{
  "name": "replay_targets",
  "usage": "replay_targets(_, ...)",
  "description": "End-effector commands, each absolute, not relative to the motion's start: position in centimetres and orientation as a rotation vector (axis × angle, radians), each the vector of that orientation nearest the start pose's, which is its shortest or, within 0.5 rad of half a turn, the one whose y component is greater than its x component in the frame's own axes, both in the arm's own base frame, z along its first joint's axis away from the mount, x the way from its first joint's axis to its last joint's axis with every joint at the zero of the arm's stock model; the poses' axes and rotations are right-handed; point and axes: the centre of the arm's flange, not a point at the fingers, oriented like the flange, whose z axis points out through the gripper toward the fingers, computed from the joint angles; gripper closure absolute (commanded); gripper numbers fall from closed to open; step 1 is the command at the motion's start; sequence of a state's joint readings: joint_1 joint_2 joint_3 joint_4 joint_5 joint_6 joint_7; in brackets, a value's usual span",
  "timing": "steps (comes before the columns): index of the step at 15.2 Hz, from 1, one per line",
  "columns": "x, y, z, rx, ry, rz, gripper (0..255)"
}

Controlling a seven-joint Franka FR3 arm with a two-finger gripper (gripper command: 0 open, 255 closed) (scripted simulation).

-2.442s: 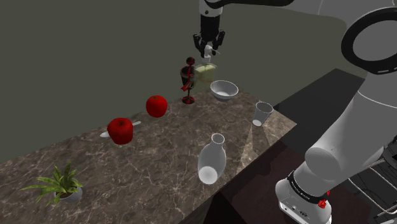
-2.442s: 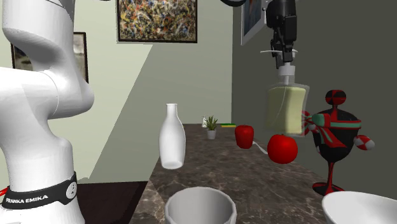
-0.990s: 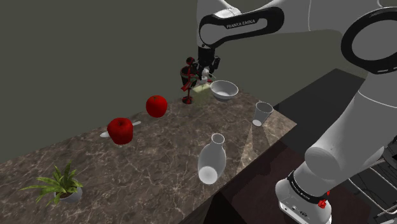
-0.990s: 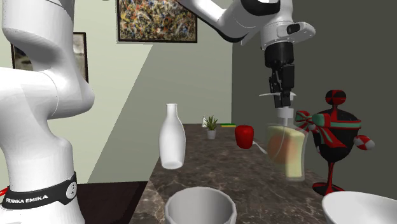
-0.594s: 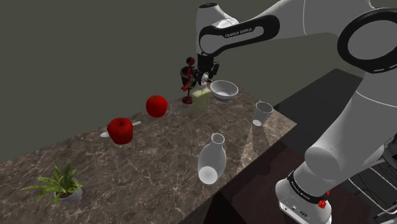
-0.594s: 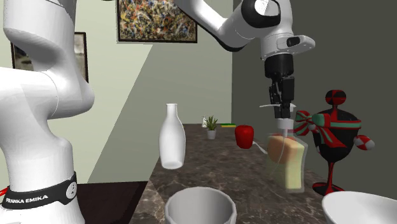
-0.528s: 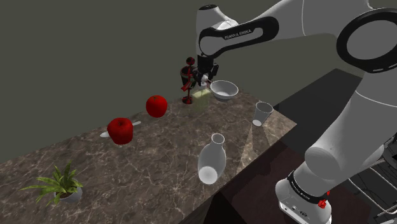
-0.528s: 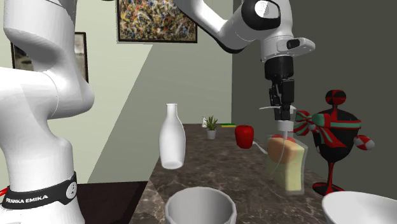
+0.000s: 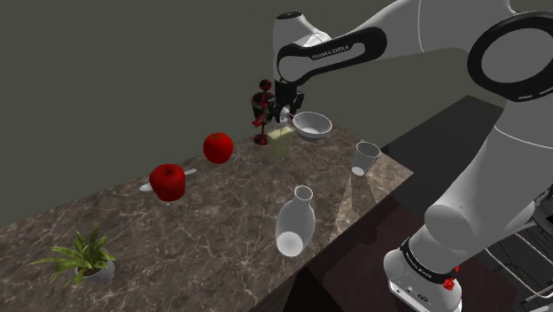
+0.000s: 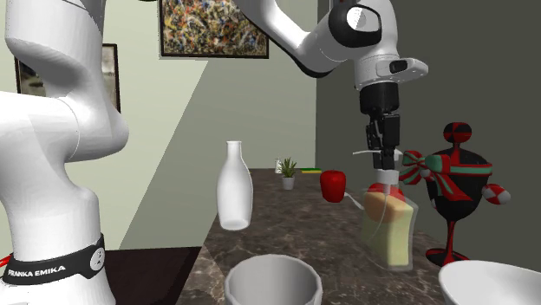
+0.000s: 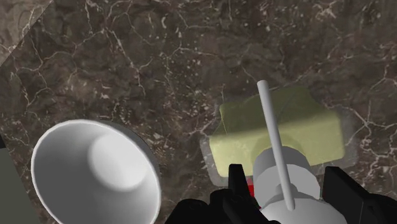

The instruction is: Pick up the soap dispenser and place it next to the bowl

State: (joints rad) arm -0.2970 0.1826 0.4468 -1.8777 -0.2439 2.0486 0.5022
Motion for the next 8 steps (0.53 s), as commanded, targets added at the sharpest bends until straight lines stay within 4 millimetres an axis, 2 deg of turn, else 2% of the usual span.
replay_targets(1,59.9,6.6,42.4,-3.243,0.404,-0.089,255)
replay_targets(2,59.9,6.6,42.4,-3.243,0.404,-0.089,0)
replay_targets(7,59.9,6.6,42.4,-3.243,0.404,-0.089,0)
replay_targets(8,59.8,6.8,43.7,-3.243,0.404,-0.089,0)
